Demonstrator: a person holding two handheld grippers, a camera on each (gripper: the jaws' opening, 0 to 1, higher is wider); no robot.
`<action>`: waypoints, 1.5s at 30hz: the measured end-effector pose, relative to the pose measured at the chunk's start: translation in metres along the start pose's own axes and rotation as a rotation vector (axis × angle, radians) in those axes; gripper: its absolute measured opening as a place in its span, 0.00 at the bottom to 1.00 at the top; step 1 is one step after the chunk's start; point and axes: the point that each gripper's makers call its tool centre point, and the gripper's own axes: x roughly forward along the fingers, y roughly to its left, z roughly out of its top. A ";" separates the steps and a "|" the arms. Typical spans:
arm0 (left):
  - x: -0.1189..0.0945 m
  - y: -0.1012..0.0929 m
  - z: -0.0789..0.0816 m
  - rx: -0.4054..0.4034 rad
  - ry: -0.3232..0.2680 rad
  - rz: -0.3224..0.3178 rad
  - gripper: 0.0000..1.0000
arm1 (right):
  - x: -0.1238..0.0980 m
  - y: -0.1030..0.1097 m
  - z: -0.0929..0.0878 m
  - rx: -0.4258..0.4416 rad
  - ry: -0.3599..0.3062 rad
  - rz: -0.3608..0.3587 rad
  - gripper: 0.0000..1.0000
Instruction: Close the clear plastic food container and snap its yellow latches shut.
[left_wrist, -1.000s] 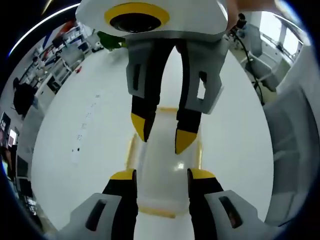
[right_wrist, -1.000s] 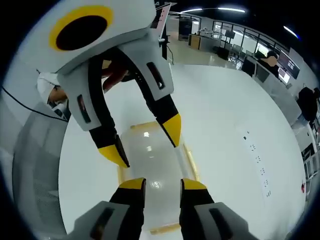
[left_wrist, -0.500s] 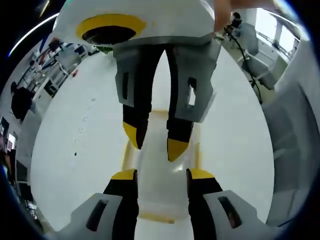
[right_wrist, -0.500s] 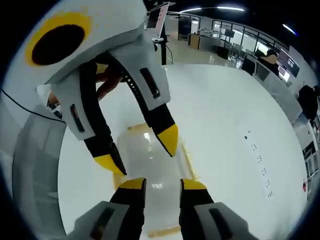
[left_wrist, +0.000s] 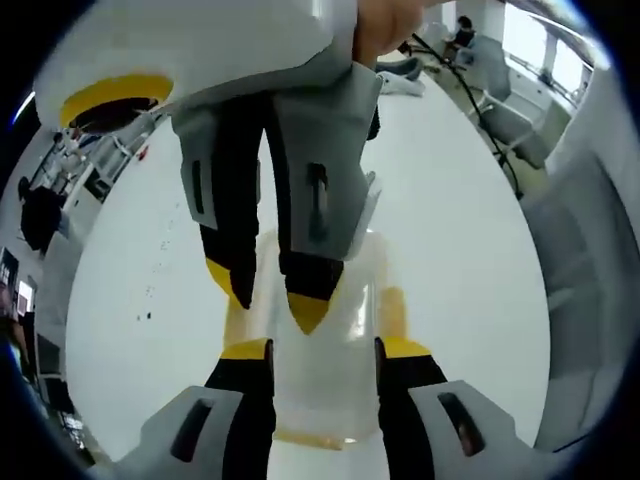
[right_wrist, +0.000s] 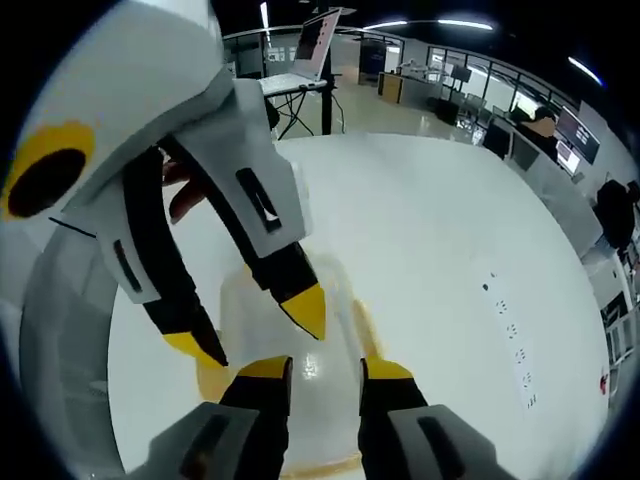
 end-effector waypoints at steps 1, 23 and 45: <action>0.000 0.000 0.001 0.006 -0.003 0.007 0.36 | 0.001 0.000 -0.001 -0.004 0.007 0.003 0.23; 0.003 -0.014 -0.002 0.039 -0.007 0.033 0.43 | 0.007 -0.011 0.005 -0.066 0.031 0.023 0.26; 0.015 -0.022 -0.009 0.147 0.055 0.094 0.41 | 0.012 -0.016 0.003 -0.076 0.068 0.104 0.29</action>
